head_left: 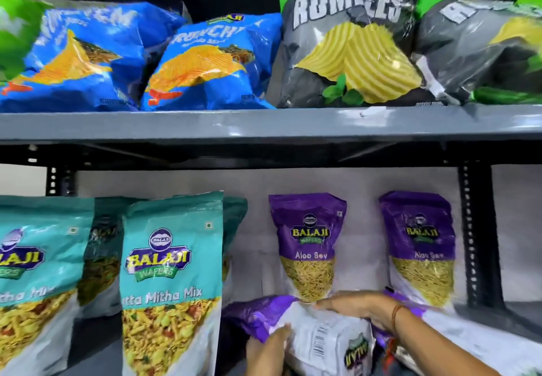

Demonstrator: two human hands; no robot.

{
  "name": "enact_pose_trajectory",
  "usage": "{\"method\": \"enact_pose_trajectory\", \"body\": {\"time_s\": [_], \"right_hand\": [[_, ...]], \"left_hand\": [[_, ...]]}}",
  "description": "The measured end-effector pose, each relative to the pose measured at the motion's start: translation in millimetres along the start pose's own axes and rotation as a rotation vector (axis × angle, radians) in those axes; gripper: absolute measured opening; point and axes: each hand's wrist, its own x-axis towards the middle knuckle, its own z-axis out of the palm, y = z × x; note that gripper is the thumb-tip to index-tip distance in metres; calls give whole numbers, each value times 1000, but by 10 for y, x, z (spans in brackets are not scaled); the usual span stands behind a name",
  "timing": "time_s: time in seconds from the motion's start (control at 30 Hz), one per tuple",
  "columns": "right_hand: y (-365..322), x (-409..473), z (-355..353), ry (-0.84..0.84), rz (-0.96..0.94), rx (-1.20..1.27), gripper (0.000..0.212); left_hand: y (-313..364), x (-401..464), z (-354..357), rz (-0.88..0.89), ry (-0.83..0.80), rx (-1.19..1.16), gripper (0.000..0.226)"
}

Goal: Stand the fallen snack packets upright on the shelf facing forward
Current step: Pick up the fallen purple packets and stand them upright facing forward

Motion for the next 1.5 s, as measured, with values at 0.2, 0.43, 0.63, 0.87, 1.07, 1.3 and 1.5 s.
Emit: {"method": "enact_pose_trajectory", "body": {"time_s": [0.2,0.43,0.63,0.87,1.07,1.3,1.5], "right_hand": [[38,1,-13,-18,-77,168,26],[-16,-365,-61,269,-359,461,17],[-61,-592,49,680,-520,424,26],[255,-666,358,881,-501,248,42],[208,-871,472,982,-406,382,61],[147,-1026,984,756,-284,434,75],[15,-1034,928,641,-288,498,114]], "left_hand": [[54,-49,75,-11,-6,-78,31],[376,-180,231,275,-153,5,24],[655,-14,297,484,-373,95,27],[245,146,87,346,-450,98,26],[327,173,84,185,-521,-30,56],[218,272,47,-81,-410,114,72],[262,170,57,-67,-378,392,51]]}}
